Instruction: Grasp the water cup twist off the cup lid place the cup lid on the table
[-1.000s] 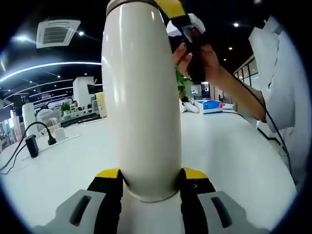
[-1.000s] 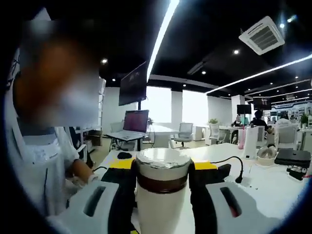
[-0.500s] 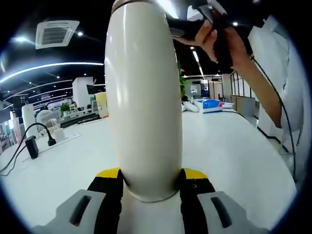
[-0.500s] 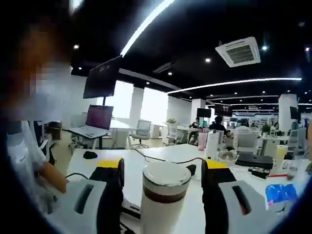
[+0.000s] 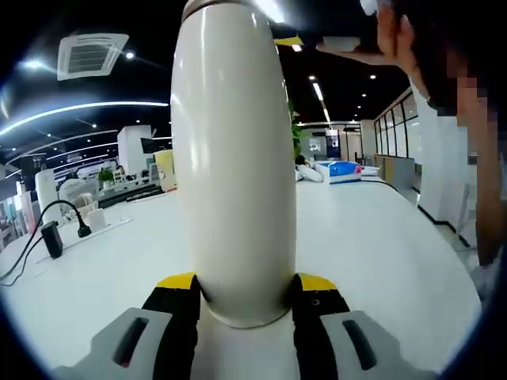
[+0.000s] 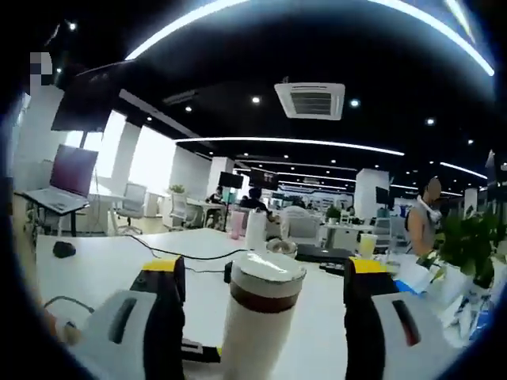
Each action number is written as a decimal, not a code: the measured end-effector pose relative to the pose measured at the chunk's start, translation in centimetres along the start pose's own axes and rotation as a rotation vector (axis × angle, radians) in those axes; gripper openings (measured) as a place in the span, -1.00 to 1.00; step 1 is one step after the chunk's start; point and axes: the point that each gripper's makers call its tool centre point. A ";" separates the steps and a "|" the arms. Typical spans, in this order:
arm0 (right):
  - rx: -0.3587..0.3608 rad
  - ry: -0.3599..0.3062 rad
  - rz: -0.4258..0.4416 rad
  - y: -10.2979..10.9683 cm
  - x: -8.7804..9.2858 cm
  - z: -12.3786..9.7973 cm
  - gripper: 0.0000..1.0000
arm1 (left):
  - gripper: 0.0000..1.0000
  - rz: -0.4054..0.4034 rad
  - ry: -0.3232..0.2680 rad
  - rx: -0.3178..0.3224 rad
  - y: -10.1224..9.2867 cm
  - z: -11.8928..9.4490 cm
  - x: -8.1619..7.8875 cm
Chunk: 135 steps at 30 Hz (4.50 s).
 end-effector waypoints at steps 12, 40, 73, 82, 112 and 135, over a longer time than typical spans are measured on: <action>0.110 0.028 0.056 0.2 1.7 1.1 0.66 | -0.06 0.002 0.000 0.006 -0.1 0.0 -0.1; 0.197 0.003 0.090 -1.5 1.1 2.3 0.13 | -0.06 0.001 -0.001 0.012 0.0 0.3 -0.2; -0.334 -0.053 0.214 0.0 1.1 2.5 -0.09 | -0.07 0.001 -0.004 0.005 0.0 0.3 -0.2; -0.485 -0.054 0.296 0.1 1.4 1.7 -0.09 | -0.07 0.012 -0.004 0.005 -0.1 0.4 0.0; -0.832 -0.115 0.335 1.1 1.4 1.6 -0.10 | -0.06 0.002 -0.007 0.008 -0.4 0.4 0.0; -1.108 -0.164 0.432 1.5 1.3 1.5 -0.09 | -0.06 -0.002 -0.007 0.010 -0.3 0.4 0.0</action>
Point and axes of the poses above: the point that each gripper's makers call its tool centre point, and the gripper's own axes: z roughly forward along the fingers, y roughly to its left, x roughly out of its underside, and after that the axes turned 6 degrees about -y, right-handed
